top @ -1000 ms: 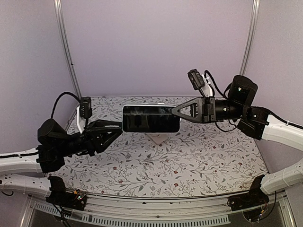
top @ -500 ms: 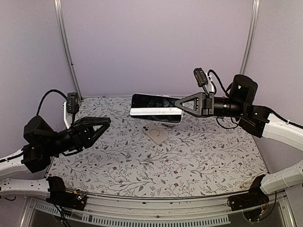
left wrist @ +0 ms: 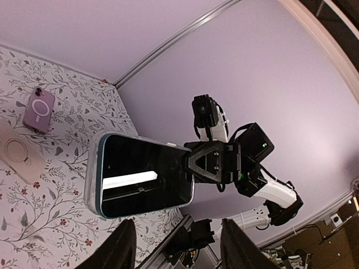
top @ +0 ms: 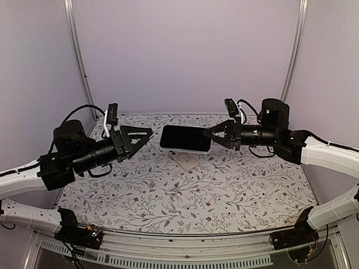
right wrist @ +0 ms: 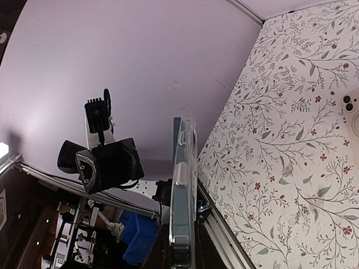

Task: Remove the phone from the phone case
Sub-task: Pass from the right arm to the left, then remove the phone case from the phone.

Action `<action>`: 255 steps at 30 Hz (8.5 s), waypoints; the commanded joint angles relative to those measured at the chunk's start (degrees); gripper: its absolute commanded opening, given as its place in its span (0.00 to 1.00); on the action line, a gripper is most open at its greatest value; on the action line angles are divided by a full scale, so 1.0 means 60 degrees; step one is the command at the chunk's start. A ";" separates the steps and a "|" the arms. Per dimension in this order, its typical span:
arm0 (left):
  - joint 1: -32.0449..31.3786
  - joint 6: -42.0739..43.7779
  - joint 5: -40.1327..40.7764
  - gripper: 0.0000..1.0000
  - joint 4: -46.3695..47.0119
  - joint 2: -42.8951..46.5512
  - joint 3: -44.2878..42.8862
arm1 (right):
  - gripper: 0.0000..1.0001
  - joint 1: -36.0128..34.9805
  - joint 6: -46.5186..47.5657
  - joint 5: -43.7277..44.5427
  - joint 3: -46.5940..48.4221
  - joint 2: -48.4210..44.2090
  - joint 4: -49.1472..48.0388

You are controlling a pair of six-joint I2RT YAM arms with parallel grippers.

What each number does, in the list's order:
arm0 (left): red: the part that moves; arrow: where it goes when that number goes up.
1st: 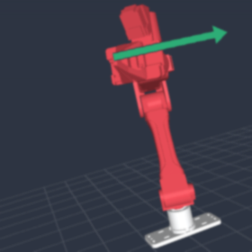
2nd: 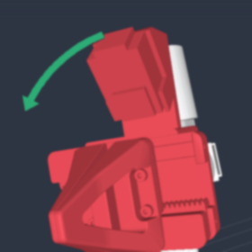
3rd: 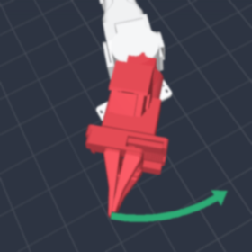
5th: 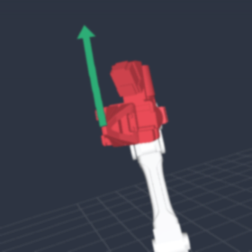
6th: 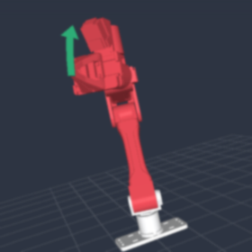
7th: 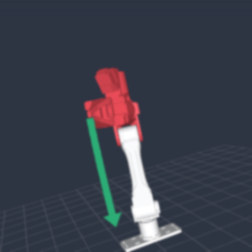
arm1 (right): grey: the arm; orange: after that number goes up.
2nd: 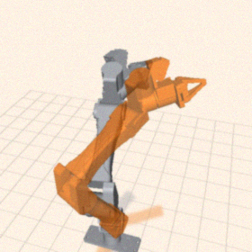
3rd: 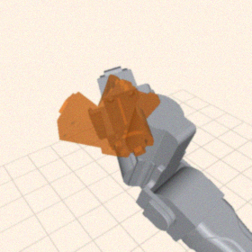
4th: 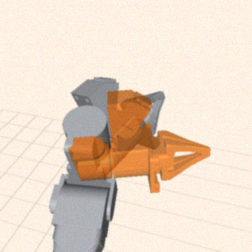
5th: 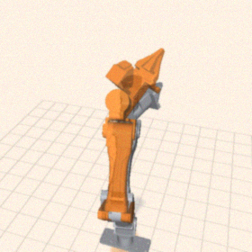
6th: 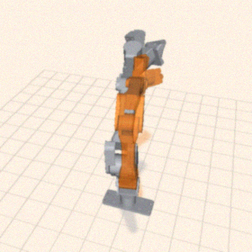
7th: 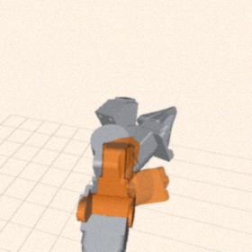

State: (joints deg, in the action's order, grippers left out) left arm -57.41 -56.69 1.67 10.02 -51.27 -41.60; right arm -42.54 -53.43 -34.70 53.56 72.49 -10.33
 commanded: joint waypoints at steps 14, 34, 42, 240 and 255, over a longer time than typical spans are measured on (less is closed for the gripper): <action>0.1479 -0.0187 -0.2876 0.59 -0.1039 -0.0991 -0.1041 | 0.00 0.0626 -0.0516 -0.2516 -0.0260 0.0038 -0.2137; 0.1497 0.0043 -0.4504 0.56 -0.0480 -0.1652 -0.1271 | 0.00 0.0616 -0.0289 -0.3030 0.0019 0.0253 -0.2131; 0.1497 0.0017 -0.4592 0.56 -0.0469 -0.1673 -0.1203 | 0.00 0.0624 -0.0207 -0.3311 0.0136 0.0158 -0.2196; 0.0808 -0.7396 0.0119 0.00 0.3788 -0.4962 -0.3186 | 0.39 -0.1466 -0.0427 0.3009 0.1143 0.2991 -0.5193; 0.0797 -0.7444 0.0088 0.00 0.3794 -0.4918 -0.2918 | 0.22 -0.1476 -0.0347 0.3066 0.1563 0.3061 -0.5222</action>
State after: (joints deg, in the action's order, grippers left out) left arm -51.90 -101.27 3.40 28.18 -81.14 -59.61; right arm -51.07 -56.25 -16.91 60.20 90.02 -40.29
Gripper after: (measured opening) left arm 0.090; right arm 0.244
